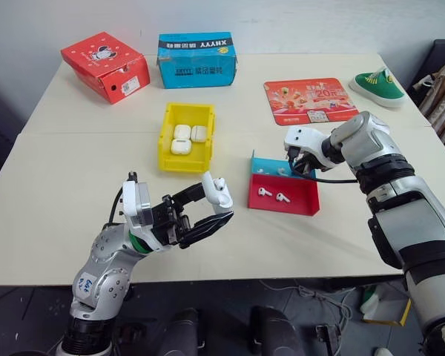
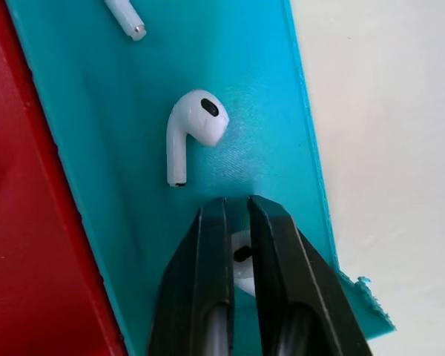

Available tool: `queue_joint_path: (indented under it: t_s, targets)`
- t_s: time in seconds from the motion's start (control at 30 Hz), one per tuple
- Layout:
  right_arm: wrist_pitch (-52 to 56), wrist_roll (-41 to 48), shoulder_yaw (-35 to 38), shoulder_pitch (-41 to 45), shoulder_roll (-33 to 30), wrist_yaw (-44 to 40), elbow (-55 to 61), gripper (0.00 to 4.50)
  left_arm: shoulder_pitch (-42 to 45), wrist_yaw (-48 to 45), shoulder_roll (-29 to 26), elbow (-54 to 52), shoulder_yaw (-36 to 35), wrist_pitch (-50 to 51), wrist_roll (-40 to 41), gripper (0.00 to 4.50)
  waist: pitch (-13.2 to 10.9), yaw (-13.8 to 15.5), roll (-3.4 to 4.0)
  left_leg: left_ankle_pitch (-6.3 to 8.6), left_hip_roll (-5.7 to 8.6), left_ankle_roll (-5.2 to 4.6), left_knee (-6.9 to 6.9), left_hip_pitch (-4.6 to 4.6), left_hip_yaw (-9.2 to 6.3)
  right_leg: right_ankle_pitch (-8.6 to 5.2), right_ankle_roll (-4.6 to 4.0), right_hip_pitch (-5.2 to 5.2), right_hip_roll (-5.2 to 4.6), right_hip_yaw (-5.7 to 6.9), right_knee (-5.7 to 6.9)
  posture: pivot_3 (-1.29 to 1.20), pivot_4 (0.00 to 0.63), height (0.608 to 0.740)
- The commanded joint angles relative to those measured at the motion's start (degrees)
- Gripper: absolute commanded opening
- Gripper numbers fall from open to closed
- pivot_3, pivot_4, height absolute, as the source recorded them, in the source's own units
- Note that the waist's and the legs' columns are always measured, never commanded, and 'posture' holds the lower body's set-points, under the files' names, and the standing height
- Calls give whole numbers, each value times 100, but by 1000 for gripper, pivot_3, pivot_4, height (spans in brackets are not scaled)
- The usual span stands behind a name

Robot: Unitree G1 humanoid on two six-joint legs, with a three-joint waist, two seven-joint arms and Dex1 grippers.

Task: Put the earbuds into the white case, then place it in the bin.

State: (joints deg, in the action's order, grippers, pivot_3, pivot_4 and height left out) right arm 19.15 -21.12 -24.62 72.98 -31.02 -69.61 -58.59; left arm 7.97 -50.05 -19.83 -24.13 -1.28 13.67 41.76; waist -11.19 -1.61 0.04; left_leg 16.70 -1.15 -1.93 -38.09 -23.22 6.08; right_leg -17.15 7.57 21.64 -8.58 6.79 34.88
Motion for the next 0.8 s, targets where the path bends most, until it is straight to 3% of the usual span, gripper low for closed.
queue_joint_path:
  t_s: [0.03, 0.2, 0.3, 0.43, 0.8]
  targets:
    - [41, -61, 3, -7, -3, 18, -91, 422, 17, 13, -24, -271, -54, -81, 63, 2767, 0, 0, 0, 0, 0, 0, 0, 0, 0, 0, 0, 0, 0, 0, 0, 0, 150, 740]
    - [-162, 64, 159, 114, -79, 25, 10, 422, 4, 25, -41, -279, -71, -68, 80, 2767, 0, -6, 0, 0, 0, 0, 0, 0, 0, 0, 0, 0, 0, 0, 0, 0, 150, 740]
    - [-127, 139, 233, 195, -124, -78, 68, 999, -19, 15, -94, -297, -103, -33, 115, 2767, 0, -9, 0, 0, 0, 0, 1, 0, 2, 0, 0, 2, 0, -1, 0, 0, 150, 740]
    - [295, 364, 407, 342, -10, -306, 106, 2333, -2, -8, -165, -272, -145, -7, 154, 2767, -1, -10, 1, 0, 0, 0, 2, -1, 3, 0, 0, 3, 0, -2, -1, 0, 150, 740]
    - [1166, 549, 564, 439, 225, -251, 108, 2333, -25, 25, -198, -297, -151, 29, 173, 2767, -1, -2, 2, 1, -1, 2, 3, -4, 3, -1, -2, 6, 1, -2, -1, 0, 150, 740]
